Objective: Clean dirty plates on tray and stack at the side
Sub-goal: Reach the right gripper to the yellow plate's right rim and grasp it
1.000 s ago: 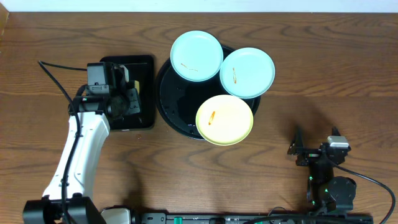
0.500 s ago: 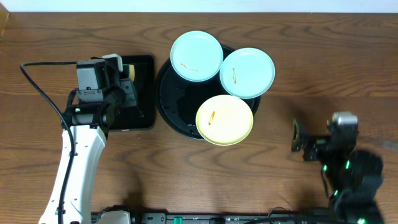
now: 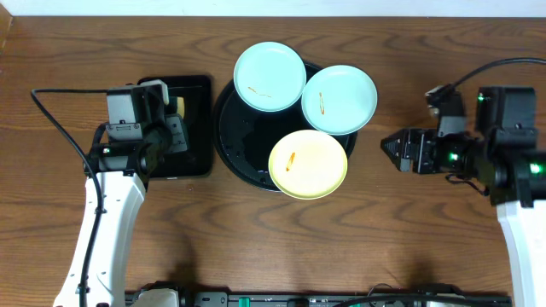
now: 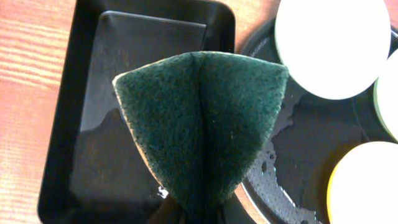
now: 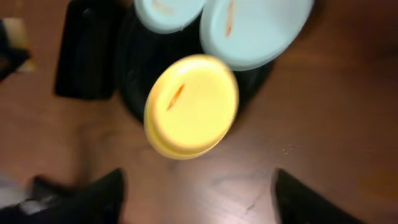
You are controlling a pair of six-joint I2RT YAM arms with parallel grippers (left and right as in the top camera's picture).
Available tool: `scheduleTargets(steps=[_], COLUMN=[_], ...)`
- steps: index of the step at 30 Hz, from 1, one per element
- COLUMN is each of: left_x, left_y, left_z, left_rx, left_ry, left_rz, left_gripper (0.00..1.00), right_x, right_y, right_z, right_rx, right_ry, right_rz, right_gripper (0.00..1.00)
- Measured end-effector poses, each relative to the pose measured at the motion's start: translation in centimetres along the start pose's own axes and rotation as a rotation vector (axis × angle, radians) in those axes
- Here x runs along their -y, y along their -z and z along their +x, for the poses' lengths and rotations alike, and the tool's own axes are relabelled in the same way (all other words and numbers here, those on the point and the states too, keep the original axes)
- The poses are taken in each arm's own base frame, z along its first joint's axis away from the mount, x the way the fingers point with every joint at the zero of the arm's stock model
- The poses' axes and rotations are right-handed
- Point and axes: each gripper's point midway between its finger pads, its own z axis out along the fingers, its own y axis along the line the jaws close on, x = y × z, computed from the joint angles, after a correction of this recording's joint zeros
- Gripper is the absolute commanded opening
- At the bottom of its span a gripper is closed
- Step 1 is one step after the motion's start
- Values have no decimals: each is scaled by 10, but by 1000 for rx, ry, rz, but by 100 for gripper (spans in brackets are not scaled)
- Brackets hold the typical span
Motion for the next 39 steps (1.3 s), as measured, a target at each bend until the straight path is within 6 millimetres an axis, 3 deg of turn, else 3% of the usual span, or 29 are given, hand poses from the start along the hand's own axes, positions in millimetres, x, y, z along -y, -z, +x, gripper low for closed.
scheduleTargets(steps=[6,10,15,21,34,39], left_x=[-2,-4,-5,-4,-4,-4], left_y=[0,1,2,2,2,2], left_z=[11,25,34,29,28,28], left_rx=[-45,-101,-137,-115,-114,-114], left_ry=[7,14,32,54,65,65], left_rz=[-7,-16,-21,-20,-20,-20], left_gripper=[7,8,8,8,8,8], right_x=[-6,-1,14,25,52,50], right_y=[-21,-50,-91,-121,-178,-195], right_z=[24,44,67,70,73,71], right_rx=[-112,-153,-157,-94,-123,-120], right_ry=[-23,-47,-134,-214,-264,-257], right_rz=[35,107,167,208,346,334], right_gripper=[61,60,44,48,38,32])
